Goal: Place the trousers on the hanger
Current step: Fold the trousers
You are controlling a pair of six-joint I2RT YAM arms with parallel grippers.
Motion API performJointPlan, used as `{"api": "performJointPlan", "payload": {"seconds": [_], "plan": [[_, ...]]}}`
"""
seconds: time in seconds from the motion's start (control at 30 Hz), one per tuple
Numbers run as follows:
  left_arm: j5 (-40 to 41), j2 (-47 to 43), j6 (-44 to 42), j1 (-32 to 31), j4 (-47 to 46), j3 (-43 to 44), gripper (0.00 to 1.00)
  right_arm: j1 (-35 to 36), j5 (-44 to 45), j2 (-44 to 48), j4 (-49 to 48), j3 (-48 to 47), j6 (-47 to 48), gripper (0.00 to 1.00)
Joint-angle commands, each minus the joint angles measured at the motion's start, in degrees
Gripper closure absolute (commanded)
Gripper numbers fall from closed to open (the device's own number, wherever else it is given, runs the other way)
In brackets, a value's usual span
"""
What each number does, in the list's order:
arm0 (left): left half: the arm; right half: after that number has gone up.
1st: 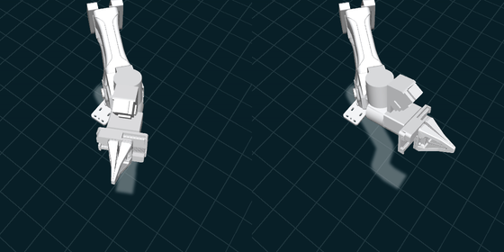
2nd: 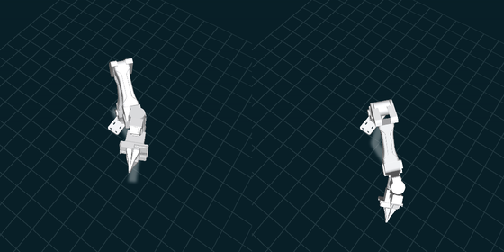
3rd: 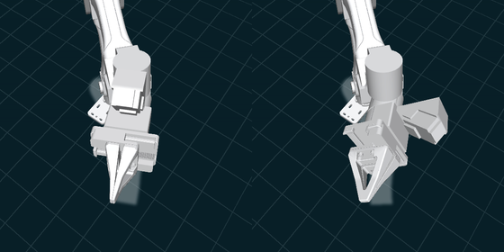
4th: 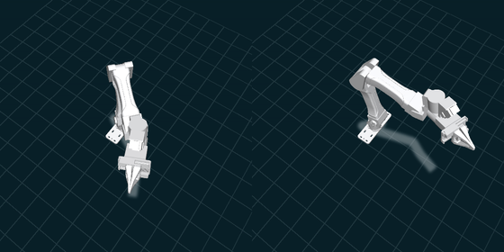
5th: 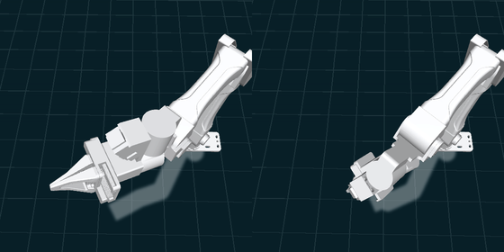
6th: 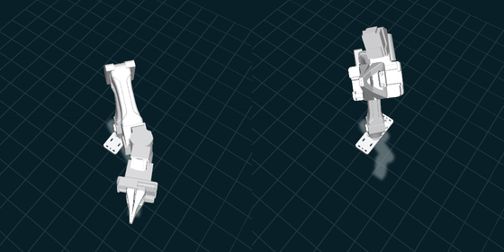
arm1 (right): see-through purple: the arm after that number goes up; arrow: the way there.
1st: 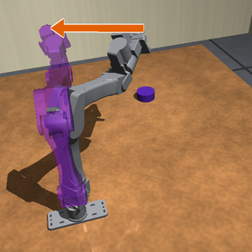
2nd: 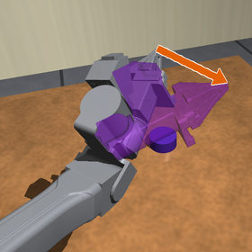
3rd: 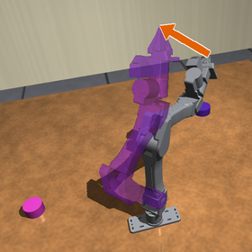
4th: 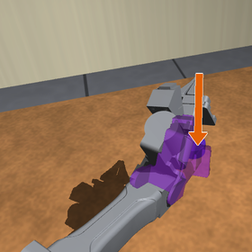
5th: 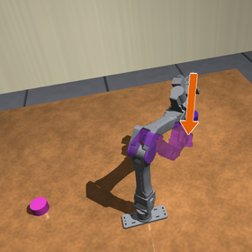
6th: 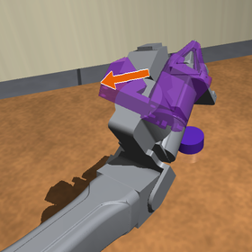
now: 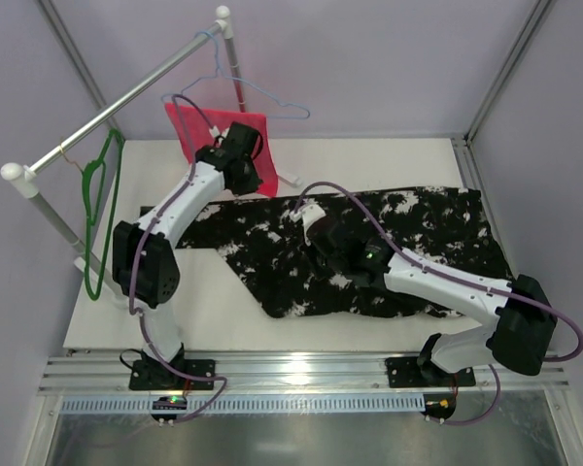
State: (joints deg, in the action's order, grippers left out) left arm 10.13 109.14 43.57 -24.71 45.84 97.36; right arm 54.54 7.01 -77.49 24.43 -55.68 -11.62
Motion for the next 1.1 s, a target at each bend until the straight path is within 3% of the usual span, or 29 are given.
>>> {"api": "performJointPlan", "payload": {"seconds": [0.0,0.13,0.2,0.27,0.3,0.4,0.57,0.73,1.07], "plan": [[8.6,-7.3,-3.6,0.3,7.8,5.3,1.0,-1.0,17.1,1.3,4.3,-8.0,-1.0,0.96],[11.2,-15.1,-3.8,0.3,3.3,-4.8,1.0,-1.0,21.9,2.3,5.4,-9.7,-1.7,0.96],[9.5,-19.7,-4.1,0.3,-3.4,-9.4,1.0,-1.0,20.3,2.4,4.8,-9.1,-0.9,0.96],[5.5,-19.6,-3.4,0.4,-4.2,-11.3,0.98,-1.0,15.8,2.9,3.3,-7.4,0.6,0.96],[4.0,-18.7,-2.9,0.4,-3.4,-10.9,0.8,-1.1,13.7,3.7,2.4,-6.6,1.2,0.96],[-3.9,-15.2,-0.7,-0.3,-3.7,-10.6,0.58,-1.0,1.5,6.7,-1.1,-1.9,4.0,0.96],[-1.2,-7.9,-0.8,-1.2,-1.5,-10.4,0.46,-0.9,-12.2,7.4,-2.4,3.6,3.0,0.96],[-1.6,-0.4,-2.2,-1.2,-2.3,-6.4,0.42,-0.5,-17.6,4.5,-5.4,7.2,-0.3,0.96],[-1.3,8.5,-0.5,-1.6,-0.4,-2.3,0.4,2.0,-17.6,1.5,-8.3,8.7,-1.2,0.96]]}}
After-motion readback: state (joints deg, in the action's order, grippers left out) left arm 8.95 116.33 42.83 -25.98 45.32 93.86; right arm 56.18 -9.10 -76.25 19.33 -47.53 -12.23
